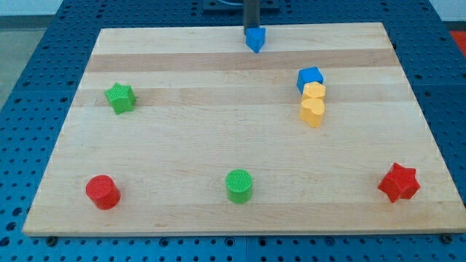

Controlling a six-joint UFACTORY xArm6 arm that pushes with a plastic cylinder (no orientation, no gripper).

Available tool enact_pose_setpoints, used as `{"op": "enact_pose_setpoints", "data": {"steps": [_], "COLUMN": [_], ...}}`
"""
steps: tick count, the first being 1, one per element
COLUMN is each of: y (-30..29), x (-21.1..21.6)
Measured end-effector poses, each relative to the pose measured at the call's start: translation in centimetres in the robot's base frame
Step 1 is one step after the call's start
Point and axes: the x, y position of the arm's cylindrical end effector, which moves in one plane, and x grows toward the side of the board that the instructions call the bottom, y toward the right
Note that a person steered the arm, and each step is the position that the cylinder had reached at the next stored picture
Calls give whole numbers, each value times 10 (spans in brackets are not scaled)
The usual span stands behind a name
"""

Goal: Move the blue triangle closer to blue cube

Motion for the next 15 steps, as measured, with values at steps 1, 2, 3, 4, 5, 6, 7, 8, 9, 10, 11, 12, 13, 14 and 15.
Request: {"op": "enact_pose_setpoints", "data": {"steps": [1,2,3,4,5,6,7,8,9,10,11,12,13,14,15], "y": [20,29,24,16,4,-10,-32,-53,-53,-46,-36,-15,7,31,51], "x": [17,19,13,19,29,43,58,77,83,79,68,63,68,74,84]}}
